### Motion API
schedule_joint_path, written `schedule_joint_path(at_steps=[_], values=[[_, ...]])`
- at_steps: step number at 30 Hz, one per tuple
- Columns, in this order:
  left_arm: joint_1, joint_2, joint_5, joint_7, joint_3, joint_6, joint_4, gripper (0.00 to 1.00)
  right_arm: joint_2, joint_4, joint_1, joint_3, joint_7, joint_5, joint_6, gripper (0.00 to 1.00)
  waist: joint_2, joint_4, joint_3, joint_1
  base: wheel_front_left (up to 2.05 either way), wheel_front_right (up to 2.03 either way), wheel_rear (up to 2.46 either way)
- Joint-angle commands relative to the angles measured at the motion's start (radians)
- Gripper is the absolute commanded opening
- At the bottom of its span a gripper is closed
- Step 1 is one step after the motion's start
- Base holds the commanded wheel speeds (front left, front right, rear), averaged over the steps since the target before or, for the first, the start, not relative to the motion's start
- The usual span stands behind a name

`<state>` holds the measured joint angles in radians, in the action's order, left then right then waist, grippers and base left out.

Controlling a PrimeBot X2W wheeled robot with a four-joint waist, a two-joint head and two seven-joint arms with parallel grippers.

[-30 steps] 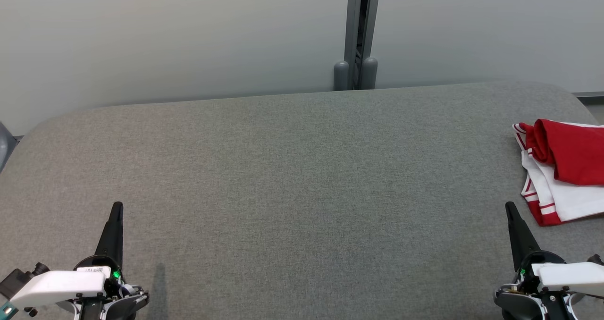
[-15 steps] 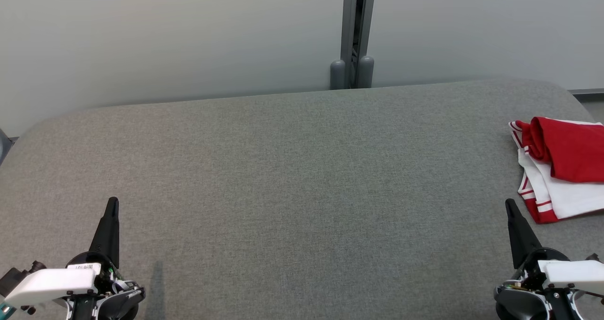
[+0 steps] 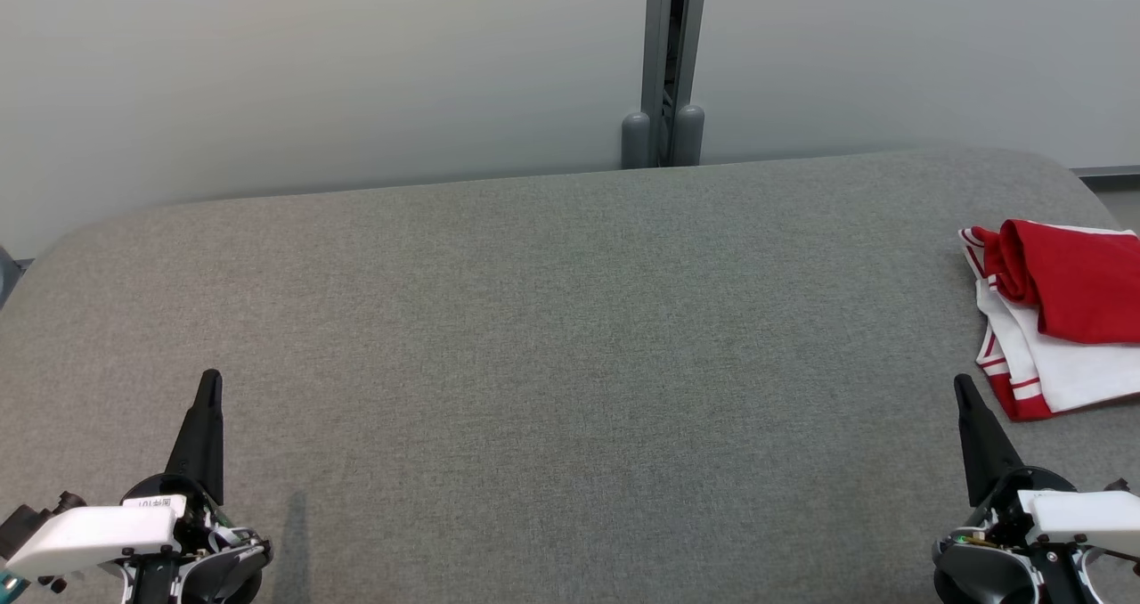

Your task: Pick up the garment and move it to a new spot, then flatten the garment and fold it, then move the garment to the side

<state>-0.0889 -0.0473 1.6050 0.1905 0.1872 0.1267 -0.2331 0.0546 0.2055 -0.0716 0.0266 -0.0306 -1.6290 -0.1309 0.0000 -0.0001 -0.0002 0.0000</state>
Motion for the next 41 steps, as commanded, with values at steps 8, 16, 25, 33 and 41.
schedule_joint_path(at_steps=[8, 16, 25, 33, 41], values=[[-0.014, -0.005, 0.003, 0.002, 0.004, 0.006, 0.001, 0.00, 0.006, 0.001, -0.006, 0.004, -0.004, -0.003, 0.000, 0.00, 0.0000, 0.000, 0.000, 0.0000, 0.00, 0.00, 0.00], [-0.014, -0.005, 0.003, 0.002, 0.004, 0.006, 0.001, 0.00, 0.006, 0.001, -0.006, 0.005, -0.005, -0.002, 0.000, 0.00, 0.0000, 0.000, 0.000, 0.0000, 0.00, 0.00, 0.00], [-0.014, -0.005, 0.003, 0.002, 0.004, 0.006, 0.001, 0.00, 0.005, 0.001, -0.006, 0.005, -0.005, -0.002, 0.000, 0.00, 0.0000, 0.000, 0.000, 0.0000, 0.00, 0.00, 0.00], [-0.014, -0.005, 0.003, 0.002, 0.004, 0.006, 0.001, 0.00, 0.005, 0.001, -0.006, 0.006, -0.006, -0.001, 0.000, 0.00, 0.0000, 0.000, 0.000, 0.0000, 0.00, 0.00, 0.00], [-0.014, -0.005, 0.003, 0.002, 0.004, 0.006, 0.001, 0.00, 0.004, 0.001, -0.006, 0.006, -0.006, -0.001, 0.000, 0.00, 0.0000, 0.000, 0.000, 0.0000, 0.00, 0.00, 0.00]])
